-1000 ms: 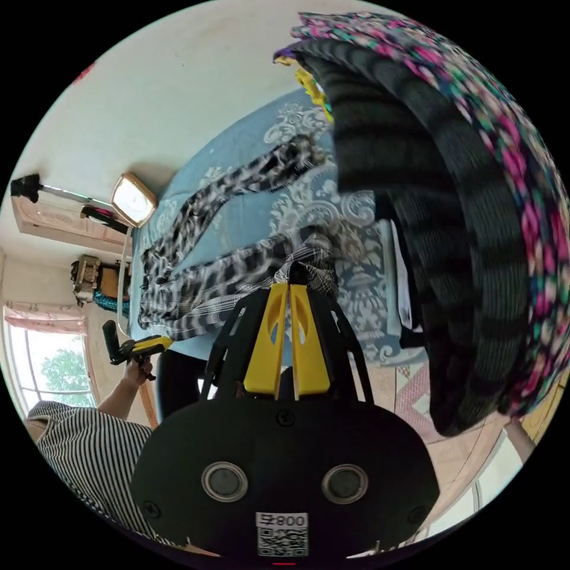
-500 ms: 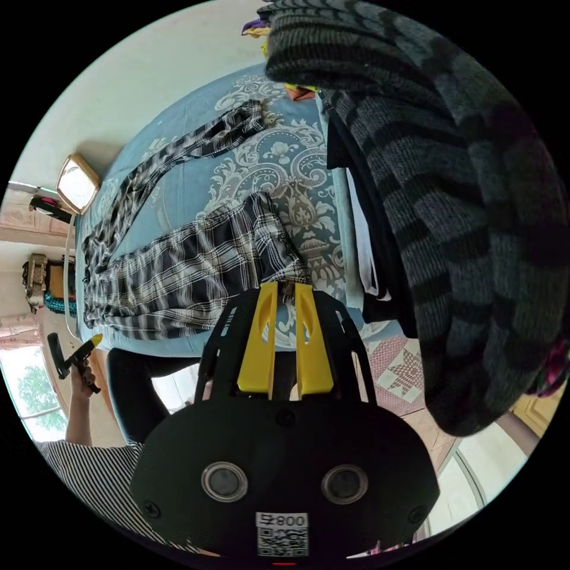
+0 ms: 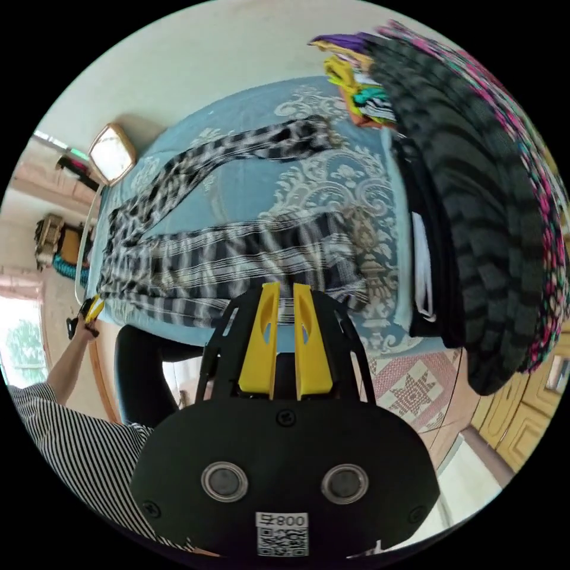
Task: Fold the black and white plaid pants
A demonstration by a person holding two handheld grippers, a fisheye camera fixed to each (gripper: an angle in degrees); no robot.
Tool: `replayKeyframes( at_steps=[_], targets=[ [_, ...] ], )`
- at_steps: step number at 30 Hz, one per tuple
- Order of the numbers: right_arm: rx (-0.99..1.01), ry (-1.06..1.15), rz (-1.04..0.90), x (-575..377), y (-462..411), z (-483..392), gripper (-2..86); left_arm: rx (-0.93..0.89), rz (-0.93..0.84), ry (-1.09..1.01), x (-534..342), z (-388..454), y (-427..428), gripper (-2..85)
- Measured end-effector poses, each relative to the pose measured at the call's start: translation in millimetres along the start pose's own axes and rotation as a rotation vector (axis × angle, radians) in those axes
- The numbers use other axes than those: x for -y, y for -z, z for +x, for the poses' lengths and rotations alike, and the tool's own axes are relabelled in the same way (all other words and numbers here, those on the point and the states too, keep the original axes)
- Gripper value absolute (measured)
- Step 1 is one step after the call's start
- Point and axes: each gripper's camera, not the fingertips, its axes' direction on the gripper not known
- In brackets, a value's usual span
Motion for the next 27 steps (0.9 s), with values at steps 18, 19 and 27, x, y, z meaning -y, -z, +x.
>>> replayKeyframes(
  at_steps=[18,19,27],
  targets=[
    [-0.083,0.923,-0.237,-51.4,-55.6,-316.9,1.3,-0.172,0.032,-0.112,-20.5,23.3,75.7,0.5],
    [-0.066,0.939,-0.232,-60.7,-47.7,-315.3,1.0,-0.165,0.044,-0.124,-24.1,29.1,82.9,0.5],
    [-0.020,0.868,-0.291,-96.3,-41.8,-282.5,0.7,-0.019,0.027,-0.067,-59.0,78.8,80.1,2.5]
  ],
)
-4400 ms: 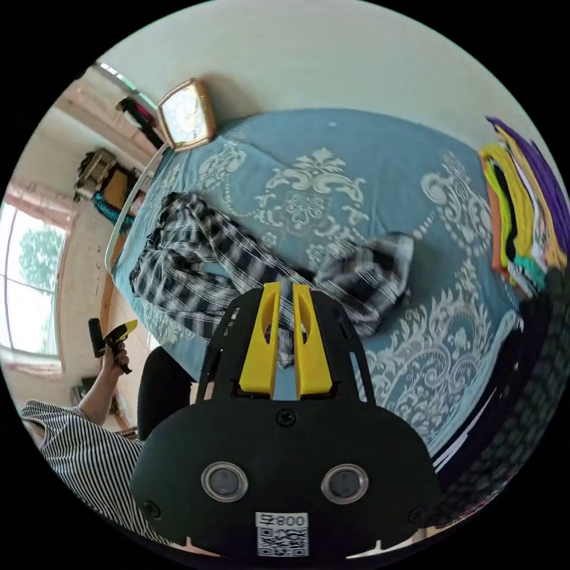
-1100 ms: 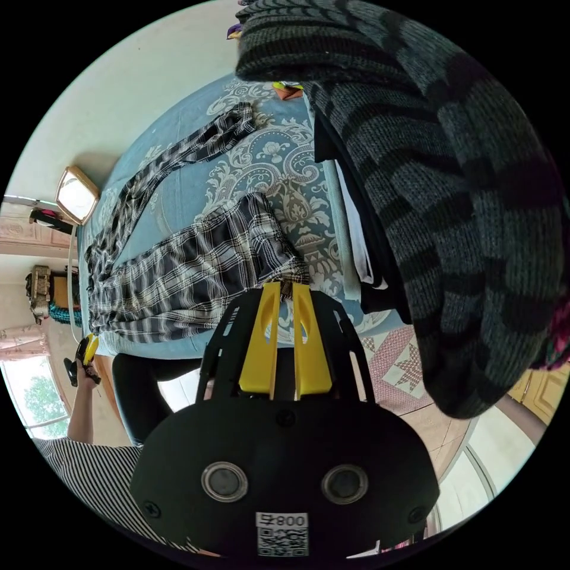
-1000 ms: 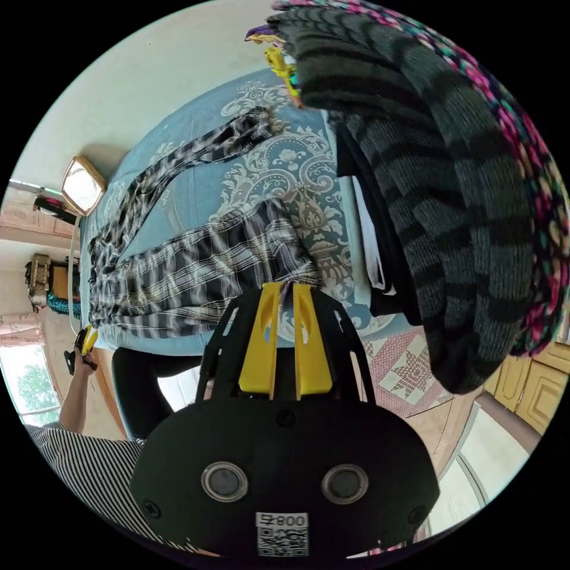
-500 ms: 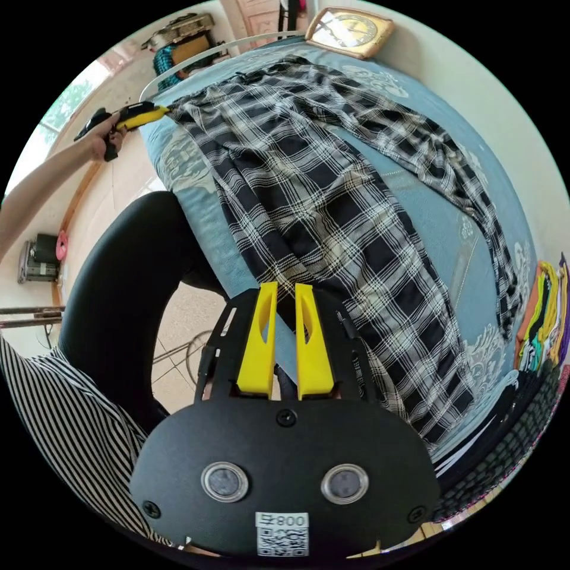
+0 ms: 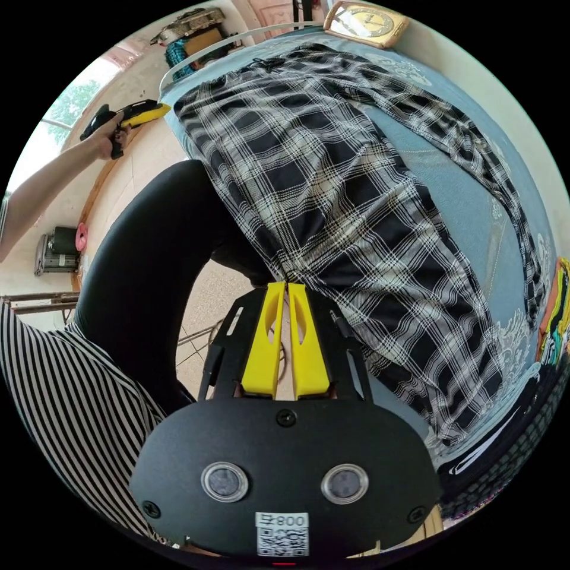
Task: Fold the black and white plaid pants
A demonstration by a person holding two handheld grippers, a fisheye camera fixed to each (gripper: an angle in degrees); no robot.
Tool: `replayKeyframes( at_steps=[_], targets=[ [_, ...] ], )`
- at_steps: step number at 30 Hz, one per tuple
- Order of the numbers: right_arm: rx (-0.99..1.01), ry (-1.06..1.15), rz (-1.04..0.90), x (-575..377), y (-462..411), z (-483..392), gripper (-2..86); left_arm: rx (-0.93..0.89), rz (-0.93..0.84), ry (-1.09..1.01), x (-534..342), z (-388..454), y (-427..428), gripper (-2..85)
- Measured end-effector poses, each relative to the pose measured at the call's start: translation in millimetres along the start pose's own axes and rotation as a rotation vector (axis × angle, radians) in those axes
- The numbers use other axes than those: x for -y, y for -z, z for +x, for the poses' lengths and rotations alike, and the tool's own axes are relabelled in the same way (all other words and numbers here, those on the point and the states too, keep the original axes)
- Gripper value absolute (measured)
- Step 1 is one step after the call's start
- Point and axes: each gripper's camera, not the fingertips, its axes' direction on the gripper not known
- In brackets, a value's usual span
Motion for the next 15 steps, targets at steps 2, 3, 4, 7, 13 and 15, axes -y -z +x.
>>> replayKeyframes(
  at_steps=[2,3,4,7,13,15],
  targets=[
    [0.031,-0.063,0.037,-22.3,13.3,12.0,0.9,0.031,0.035,-0.043,-11.4,38.3,2.4,3.1],
    [0.037,-0.124,0.063,-43.1,22.8,24.2,1.2,0.040,0.038,-0.065,-14.3,50.3,2.3,3.3],
    [0.025,-0.197,0.085,-68.2,32.1,39.3,1.6,0.053,0.028,-0.121,-20.1,77.1,-0.6,3.5],
    [-0.024,-0.451,0.152,-153.1,55.2,91.7,3.5,0.035,-0.078,-0.326,-40.6,160.4,-27.6,4.3],
    [-0.079,-0.949,0.268,-337.6,76.8,185.1,6.5,-0.176,-0.516,-0.778,-123.6,372.0,-156.4,6.3],
    [-0.073,-1.025,0.314,-376.3,76.6,198.2,6.7,-0.252,-0.639,-0.894,-160.7,439.5,-197.3,6.8]
  ],
)
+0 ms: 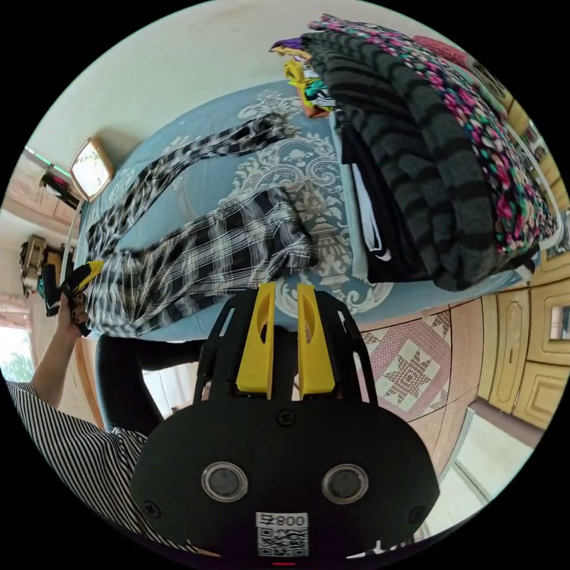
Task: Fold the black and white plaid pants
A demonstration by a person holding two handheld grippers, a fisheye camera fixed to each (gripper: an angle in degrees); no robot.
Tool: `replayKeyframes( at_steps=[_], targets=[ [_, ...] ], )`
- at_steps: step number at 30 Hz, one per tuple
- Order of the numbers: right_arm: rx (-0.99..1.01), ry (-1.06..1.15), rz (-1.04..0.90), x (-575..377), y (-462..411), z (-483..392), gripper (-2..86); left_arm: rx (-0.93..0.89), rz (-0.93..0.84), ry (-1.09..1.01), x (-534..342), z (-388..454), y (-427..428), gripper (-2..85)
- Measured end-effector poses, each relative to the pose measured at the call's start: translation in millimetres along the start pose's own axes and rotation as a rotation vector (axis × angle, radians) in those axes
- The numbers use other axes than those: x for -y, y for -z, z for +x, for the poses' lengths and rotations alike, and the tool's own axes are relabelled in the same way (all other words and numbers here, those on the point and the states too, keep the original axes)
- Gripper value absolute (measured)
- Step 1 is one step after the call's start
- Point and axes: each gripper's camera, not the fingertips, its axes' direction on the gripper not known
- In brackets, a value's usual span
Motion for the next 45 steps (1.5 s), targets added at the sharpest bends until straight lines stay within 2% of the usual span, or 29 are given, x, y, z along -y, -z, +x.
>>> replayKeyframes(
  at_steps=[5,12,17,20,23,27,29,32,34,38,45],
  targets=[
    [0.022,-0.116,0.066,-13.7,-2.8,68.1,7.0,-0.124,-0.264,-0.308,133.8,149.8,-141.3,7.3],
    [0.122,-0.163,0.064,-28.9,-25.5,131.4,7.1,-0.076,-0.429,-0.418,243.9,282.9,-257.2,7.7],
    [0.200,-0.168,0.045,-38.9,-38.5,162.4,6.7,0.018,-0.654,-0.440,288.3,344.9,-325.5,4.8],
    [0.201,-0.131,0.054,-48.3,-33.3,173.8,6.5,-0.102,-0.583,-0.433,308.7,375.0,-319.1,3.5],
    [0.255,-0.058,0.210,-70.2,10.7,181.3,6.4,-0.247,-0.453,-0.518,326.1,412.7,-295.1,3.4],
    [0.062,0.122,0.385,-107.1,76.3,167.9,6.5,-0.296,-0.400,-0.577,347.3,450.1,-293.3,4.4],
    [-0.002,0.136,0.375,-114.1,71.1,171.5,6.5,-0.251,-0.476,-0.581,359.1,468.9,-320.6,5.8],
    [-0.035,0.070,0.173,-113.8,17.3,197.9,6.6,-0.152,-0.594,-0.530,366.5,483.0,-353.4,6.4],
    [-0.030,0.001,0.035,-119.9,-14.8,219.0,6.6,-0.148,-0.584,-0.496,371.0,491.5,-354.7,6.4],
    [0.038,0.015,0.114,-133.8,0.9,228.2,6.7,-0.196,-0.497,-0.515,379.0,517.3,-332.1,6.3],
    [0.003,-0.013,0.106,-120.8,-1.6,233.9,6.8,-0.175,-0.527,-0.518,389.8,550.8,-339.3,7.9]
  ],
)
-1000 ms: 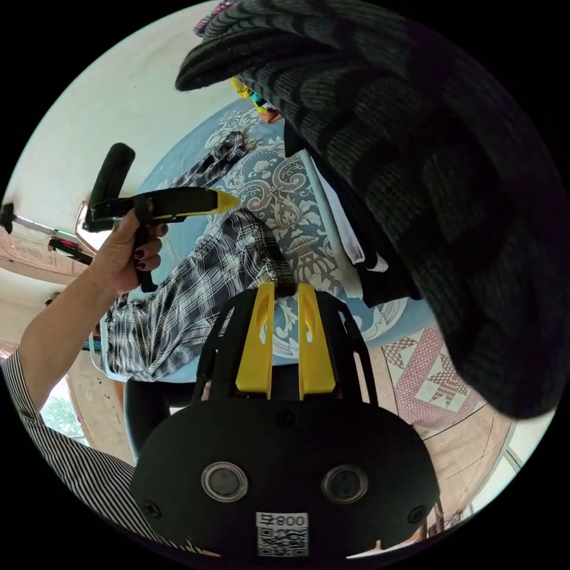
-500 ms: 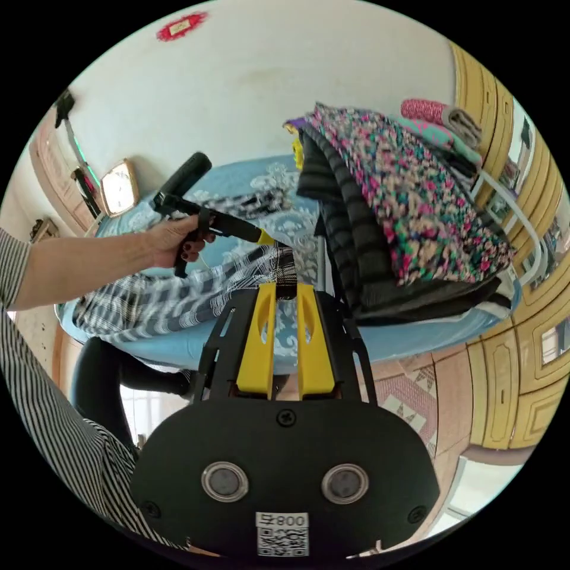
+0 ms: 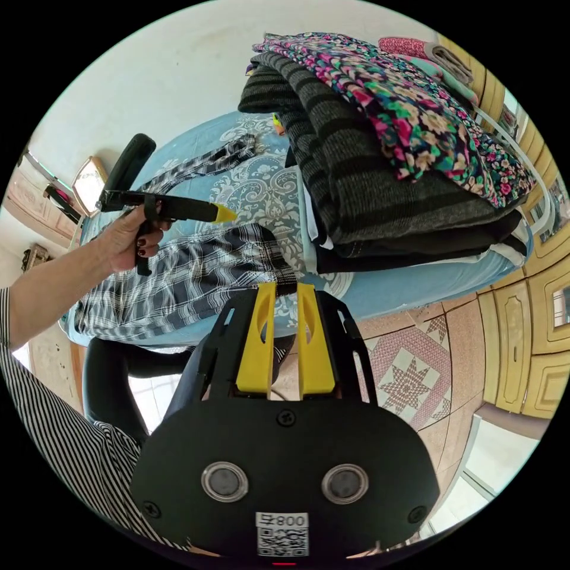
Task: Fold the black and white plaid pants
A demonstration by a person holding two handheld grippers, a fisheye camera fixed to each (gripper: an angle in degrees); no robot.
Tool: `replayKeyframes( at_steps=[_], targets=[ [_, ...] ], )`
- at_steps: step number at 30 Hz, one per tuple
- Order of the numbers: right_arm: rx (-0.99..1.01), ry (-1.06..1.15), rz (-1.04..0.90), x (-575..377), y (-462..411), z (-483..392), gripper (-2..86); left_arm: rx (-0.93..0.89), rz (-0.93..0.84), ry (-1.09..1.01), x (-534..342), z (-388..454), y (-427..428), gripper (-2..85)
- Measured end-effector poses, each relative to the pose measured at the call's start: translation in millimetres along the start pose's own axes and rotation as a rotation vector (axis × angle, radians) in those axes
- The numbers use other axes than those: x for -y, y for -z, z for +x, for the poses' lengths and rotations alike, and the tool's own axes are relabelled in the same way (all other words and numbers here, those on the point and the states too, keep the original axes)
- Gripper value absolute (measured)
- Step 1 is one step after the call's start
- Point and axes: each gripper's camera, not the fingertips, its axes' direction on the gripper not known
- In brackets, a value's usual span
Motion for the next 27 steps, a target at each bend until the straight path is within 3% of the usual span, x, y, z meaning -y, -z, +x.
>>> replayKeyframes(
  at_steps=[7,12,17,20,27],
  targets=[
    [0.008,0.001,-0.019,1.4,-15.4,-4.6,6.6,0.056,-0.206,-0.036,42.5,20.7,-21.8,4.3],
    [0.087,-0.045,0.042,-1.2,-0.8,8.1,5.0,-0.064,-0.006,-0.159,41.3,44.8,11.1,3.4],
    [0.073,-0.083,0.061,6.0,1.5,7.6,2.8,-0.017,-0.077,-0.096,22.7,30.0,4.3,3.7],
    [0.101,-0.035,0.078,22.3,-6.2,-15.2,2.1,-0.022,-0.033,-0.054,-1.6,23.2,13.9,4.1],
    [-0.050,0.101,-0.101,86.7,-83.9,-91.4,0.4,0.065,0.073,-0.084,-73.4,30.1,59.0,3.3]
  ],
)
